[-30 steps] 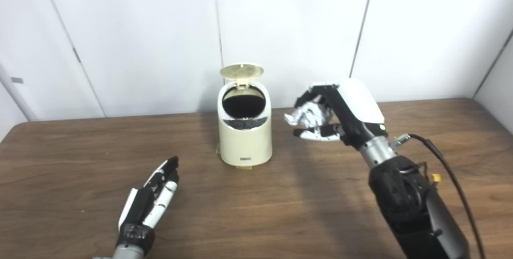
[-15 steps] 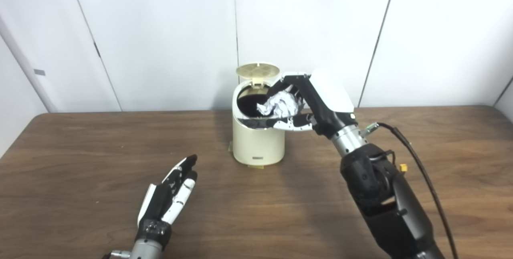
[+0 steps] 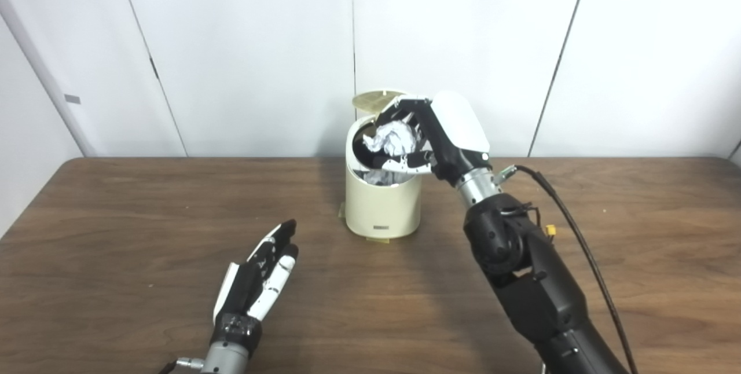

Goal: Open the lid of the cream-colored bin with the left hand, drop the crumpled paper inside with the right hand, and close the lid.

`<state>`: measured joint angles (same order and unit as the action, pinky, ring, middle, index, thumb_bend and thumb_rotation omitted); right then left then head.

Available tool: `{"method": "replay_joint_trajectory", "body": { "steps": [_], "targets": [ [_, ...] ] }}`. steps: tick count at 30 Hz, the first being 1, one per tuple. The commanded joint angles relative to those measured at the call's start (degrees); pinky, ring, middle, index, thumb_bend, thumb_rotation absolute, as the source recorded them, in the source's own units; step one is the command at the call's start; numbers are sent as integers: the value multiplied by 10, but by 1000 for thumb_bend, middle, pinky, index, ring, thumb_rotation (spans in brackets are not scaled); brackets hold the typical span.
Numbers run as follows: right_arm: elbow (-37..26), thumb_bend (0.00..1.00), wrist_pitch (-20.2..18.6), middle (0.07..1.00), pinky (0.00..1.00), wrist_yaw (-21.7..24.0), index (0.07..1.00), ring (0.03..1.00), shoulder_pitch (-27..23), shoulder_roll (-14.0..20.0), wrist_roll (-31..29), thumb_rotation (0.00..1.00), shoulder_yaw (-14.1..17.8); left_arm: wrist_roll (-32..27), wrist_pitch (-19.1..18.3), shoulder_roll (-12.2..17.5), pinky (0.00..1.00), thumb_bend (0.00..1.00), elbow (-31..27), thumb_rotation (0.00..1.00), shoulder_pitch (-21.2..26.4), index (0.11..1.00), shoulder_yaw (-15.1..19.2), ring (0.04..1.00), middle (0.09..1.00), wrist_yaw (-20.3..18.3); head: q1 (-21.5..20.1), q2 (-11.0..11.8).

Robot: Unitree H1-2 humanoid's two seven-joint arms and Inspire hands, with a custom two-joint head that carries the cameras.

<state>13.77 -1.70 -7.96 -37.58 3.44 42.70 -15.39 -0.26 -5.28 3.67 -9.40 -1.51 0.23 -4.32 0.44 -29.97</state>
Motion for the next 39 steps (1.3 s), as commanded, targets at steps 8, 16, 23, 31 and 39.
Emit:
{"method": "replay_joint_trajectory", "body": {
  "steps": [8,16,23,31,39],
  "targets": [
    [77,491,12,524,294,-47,531,403,-68,-12,-13,0,-1,-8,18,-10,948,485,-17,608,-3,951,4,950,939,6,0,-4],
    [90,496,6,515,342,-40,526,403,-66,-13,-28,0,-9,-11,18,-11,947,487,-26,605,-9,951,7,944,931,7,-4,-12],
    [77,506,-30,660,416,5,502,461,-62,0,-26,0,-24,-11,12,-11,952,495,-27,612,-7,949,8,947,933,8,-4,-16],
    [46,863,-61,729,516,52,719,659,-54,10,-25,89,-31,-7,13,-7,948,503,-26,601,-3,947,9,948,932,9,-9,-20],
    [23,855,-80,729,521,74,700,667,-48,18,-22,111,-34,-5,13,-9,939,484,-25,549,-1,945,7,942,929,10,-14,-23]
  ]
}}
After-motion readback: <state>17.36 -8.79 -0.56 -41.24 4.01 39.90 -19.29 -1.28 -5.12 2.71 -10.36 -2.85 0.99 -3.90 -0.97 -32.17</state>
